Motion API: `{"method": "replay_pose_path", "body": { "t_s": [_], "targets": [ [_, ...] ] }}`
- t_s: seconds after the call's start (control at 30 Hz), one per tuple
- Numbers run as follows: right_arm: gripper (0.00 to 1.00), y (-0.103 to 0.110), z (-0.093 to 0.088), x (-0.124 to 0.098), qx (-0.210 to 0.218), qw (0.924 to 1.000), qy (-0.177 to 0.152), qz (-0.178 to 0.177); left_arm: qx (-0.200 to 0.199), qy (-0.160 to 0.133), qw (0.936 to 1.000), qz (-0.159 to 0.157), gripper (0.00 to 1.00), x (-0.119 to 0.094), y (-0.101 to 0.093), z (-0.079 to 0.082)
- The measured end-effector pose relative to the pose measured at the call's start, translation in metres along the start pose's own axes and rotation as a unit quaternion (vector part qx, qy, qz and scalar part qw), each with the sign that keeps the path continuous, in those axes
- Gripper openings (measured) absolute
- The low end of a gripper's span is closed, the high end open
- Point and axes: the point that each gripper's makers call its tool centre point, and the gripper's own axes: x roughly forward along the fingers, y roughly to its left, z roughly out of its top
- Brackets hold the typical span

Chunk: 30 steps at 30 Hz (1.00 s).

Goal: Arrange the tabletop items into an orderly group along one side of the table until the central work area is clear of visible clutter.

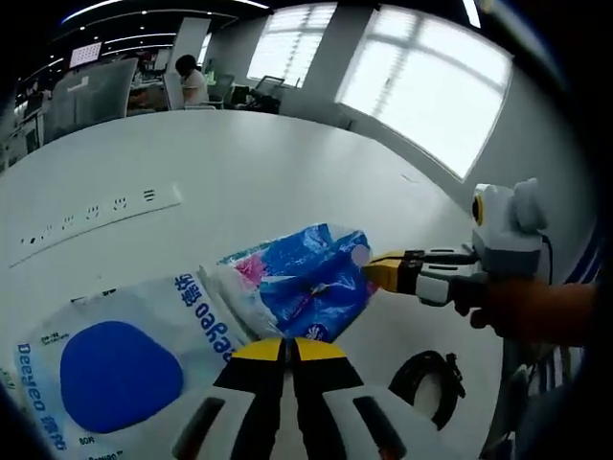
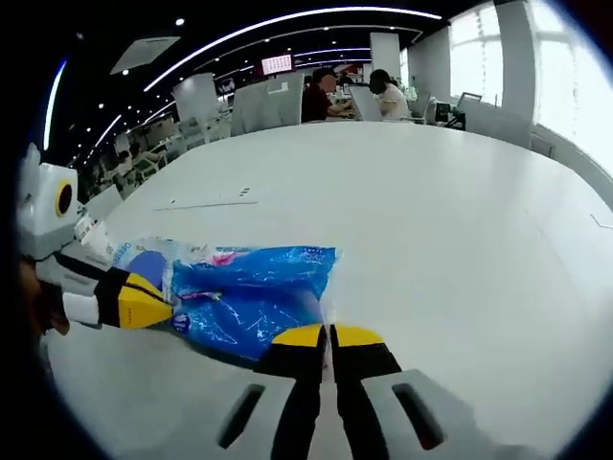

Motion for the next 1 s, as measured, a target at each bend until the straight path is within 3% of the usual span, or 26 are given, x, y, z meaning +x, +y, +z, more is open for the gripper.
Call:
{"method": "replay_pose_path", "body": {
  "t_s": [0.2,0.53,1.0],
  "targets": [
    [0.01,0.000,-0.001,-0.005,-0.012,0.9999,0.000,-0.004,0.028,0.000,0.9996,-0.004,0.09,-0.003,-0.002,0.000],
    [0.15,-0.001,-0.001,-0.021,-0.011,0.9998,-0.017,-0.002,0.039,-0.022,0.9990,-0.006,0.23,-0.015,-0.002,0.002],
    [0.28,0.010,-0.029,-0.058,-0.029,0.9995,-0.003,0.011,0.060,0.002,0.9978,-0.029,0.35,-0.026,-0.032,-0.027]
  ]
}}
